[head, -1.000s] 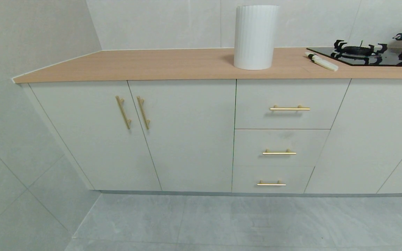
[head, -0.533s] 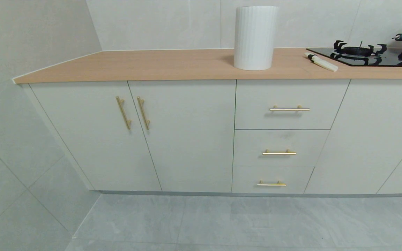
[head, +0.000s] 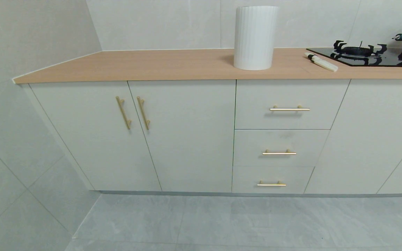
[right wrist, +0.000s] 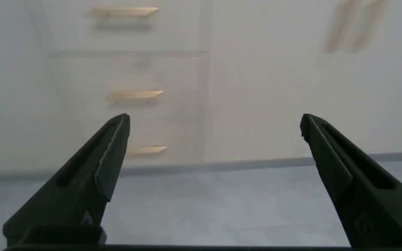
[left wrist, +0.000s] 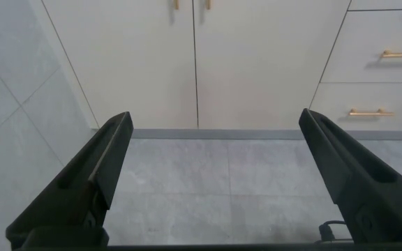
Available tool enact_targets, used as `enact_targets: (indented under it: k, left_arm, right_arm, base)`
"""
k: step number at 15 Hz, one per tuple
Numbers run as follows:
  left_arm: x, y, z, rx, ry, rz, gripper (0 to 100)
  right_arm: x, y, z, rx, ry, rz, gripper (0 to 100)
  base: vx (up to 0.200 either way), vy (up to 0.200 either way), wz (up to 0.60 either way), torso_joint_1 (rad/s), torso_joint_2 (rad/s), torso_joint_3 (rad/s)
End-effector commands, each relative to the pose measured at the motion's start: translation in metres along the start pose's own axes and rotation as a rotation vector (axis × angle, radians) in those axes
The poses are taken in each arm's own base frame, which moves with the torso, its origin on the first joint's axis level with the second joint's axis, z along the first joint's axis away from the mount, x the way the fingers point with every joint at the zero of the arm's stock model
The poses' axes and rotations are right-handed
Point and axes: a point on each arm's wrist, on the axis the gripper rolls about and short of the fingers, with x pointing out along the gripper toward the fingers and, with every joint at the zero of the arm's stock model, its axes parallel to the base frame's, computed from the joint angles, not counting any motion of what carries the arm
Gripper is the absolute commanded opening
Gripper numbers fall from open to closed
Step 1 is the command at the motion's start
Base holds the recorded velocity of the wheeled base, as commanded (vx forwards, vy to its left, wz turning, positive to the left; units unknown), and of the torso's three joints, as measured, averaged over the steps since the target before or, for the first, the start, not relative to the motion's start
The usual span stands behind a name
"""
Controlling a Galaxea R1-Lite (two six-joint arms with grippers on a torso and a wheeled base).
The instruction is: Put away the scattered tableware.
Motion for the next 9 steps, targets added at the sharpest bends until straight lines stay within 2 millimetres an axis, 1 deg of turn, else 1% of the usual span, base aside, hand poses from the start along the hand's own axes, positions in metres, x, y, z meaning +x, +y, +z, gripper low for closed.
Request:
enact_targets:
  k: [1, 2, 3, 9]
  left_arm:
    - [0.0, 0.0, 0.0, 0.0, 0.0, 0.0, 100]
    - [0.0, 0.0, 0.0, 0.001, 0.0, 0.0, 100]
    - [0.0, 0.0, 0.0, 0.0, 0.0, 0.0, 100]
    - [0.0, 0.0, 0.0, 0.0, 0.0, 0.0, 100]
  right_arm:
    - [0.001, 0.0009, -0.0047, 0.024, 0.01, 0.031, 100]
    - [0.0008, 0.0018, -0.0094, 0.024, 0.061, 0.067, 100]
    - [0.0004, 0.0018, -0.0098, 0.024, 0.068, 0.07, 100]
    - [0.0006, 0.0021, -0.0094, 0.025, 0.059, 0.079, 100]
  base:
    - [0.0, 0.0, 0.0, 0.0, 0.0, 0.0]
    - [0.0, 0.0, 0.0, 0.0, 0.0, 0.0]
    - [0.0, 0.0, 0.0, 0.0, 0.0, 0.0]
    - [0.0, 0.0, 0.0, 0.0, 0.0, 0.0]
